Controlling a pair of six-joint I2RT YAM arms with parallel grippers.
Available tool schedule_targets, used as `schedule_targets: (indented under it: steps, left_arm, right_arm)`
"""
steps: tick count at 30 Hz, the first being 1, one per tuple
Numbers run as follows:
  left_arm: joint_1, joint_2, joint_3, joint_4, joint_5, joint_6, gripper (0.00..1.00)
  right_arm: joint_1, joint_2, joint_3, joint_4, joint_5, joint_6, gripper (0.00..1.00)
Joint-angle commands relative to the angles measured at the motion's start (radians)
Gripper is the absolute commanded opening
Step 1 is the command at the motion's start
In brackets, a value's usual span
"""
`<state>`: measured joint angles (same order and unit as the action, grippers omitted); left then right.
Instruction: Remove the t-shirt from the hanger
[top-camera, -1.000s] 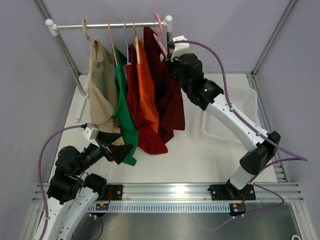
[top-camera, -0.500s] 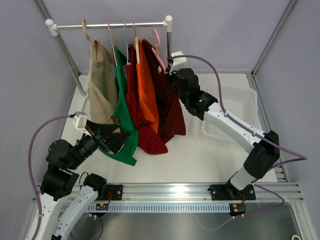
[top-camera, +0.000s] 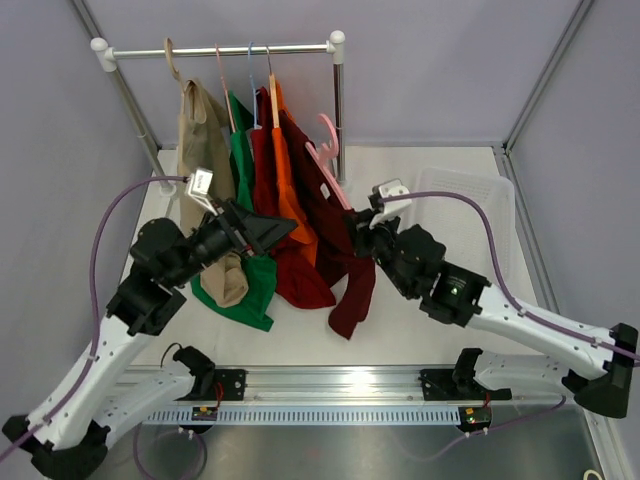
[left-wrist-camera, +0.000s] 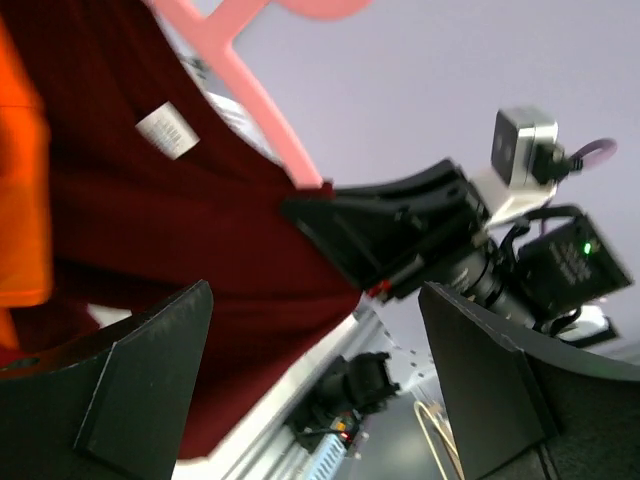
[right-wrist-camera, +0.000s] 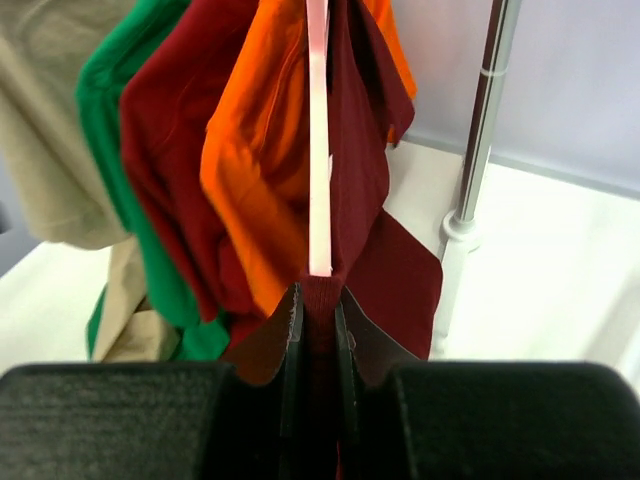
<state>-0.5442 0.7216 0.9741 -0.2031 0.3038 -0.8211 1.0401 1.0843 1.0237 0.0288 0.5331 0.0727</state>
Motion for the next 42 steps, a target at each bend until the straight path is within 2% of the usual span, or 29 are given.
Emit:
schedule_targets:
  steps: [1,5,7,11,15,18,19,21,22,23,24,28,29,31,33,38,41,42]
  left_arm:
    - [-0.190,0.108,0.110,0.099,-0.161,0.014,0.90]
    - [-0.338,0.261,0.190,0.125,-0.299,0.065,0.91]
    - [-0.355,0.330,0.196,0.169,-0.362,0.062,0.90]
    - [-0.359,0.413,0.210,0.228,-0.428,0.056,0.80]
    - [-0.362,0.443,0.209,0.321,-0.433,0.054,0.70]
    - [-0.372,0.460,0.219,0.340,-0.459,0.083,0.68]
    - [-0.372,0.461,0.213,0.346,-0.468,0.080,0.59]
    - [-0.372,0.450,0.187,0.375,-0.474,0.063,0.32]
    - [-0.372,0.446,0.183,0.405,-0.468,0.057,0.09]
    - [-0.373,0.443,0.183,0.413,-0.460,0.050,0.00]
    - [-0.375,0.438,0.187,0.415,-0.448,0.048,0.00]
    - [-0.382,0.415,0.216,0.432,-0.407,0.030,0.00]
    - [-0.382,0.411,0.219,0.439,-0.402,0.010,0.00]
    - [-0.382,0.403,0.227,0.464,-0.396,-0.003,0.00]
    - [-0.382,0.403,0.247,0.488,-0.381,-0.024,0.00]
    - [-0.382,0.432,0.340,0.498,-0.353,-0.050,0.00]
    - [-0.382,0.444,0.385,0.495,-0.316,-0.072,0.00]
    - [-0.382,0.449,0.409,0.496,-0.290,-0.079,0.00]
  right_arm:
    - [0.078,-0.118,-0.049,0.051,0.165,0.064,0.00]
    - [0.161,-0.184,-0.085,0.000,0.237,0.088,0.00]
    - [0.199,-0.207,-0.091,-0.012,0.263,0.095,0.00]
    - [0.250,-0.236,-0.099,-0.013,0.286,0.101,0.00]
    - [0.285,-0.241,-0.096,-0.023,0.298,0.108,0.00]
    - [0.319,-0.254,-0.103,-0.012,0.318,0.114,0.00]
    - [0.328,-0.259,-0.105,-0.007,0.324,0.114,0.00]
    - [0.347,-0.259,-0.099,-0.016,0.332,0.114,0.00]
    - [0.353,-0.258,-0.093,-0.023,0.349,0.118,0.00]
    - [0.356,-0.256,-0.088,-0.061,0.360,0.125,0.00]
    - [0.362,-0.261,-0.082,-0.100,0.370,0.143,0.00]
    - [0.365,-0.311,-0.097,-0.207,0.308,0.220,0.56]
    - [0.367,-0.328,-0.103,-0.223,0.288,0.239,0.78]
    - [0.367,-0.372,-0.129,-0.253,0.211,0.279,0.91]
    - [0.367,-0.392,-0.154,-0.257,0.157,0.295,0.96]
    - [0.367,-0.368,-0.172,-0.302,0.007,0.361,0.96]
    - [0.365,-0.377,-0.230,-0.313,0.021,0.389,0.88]
    - [0.365,-0.392,-0.243,-0.314,0.030,0.401,0.78]
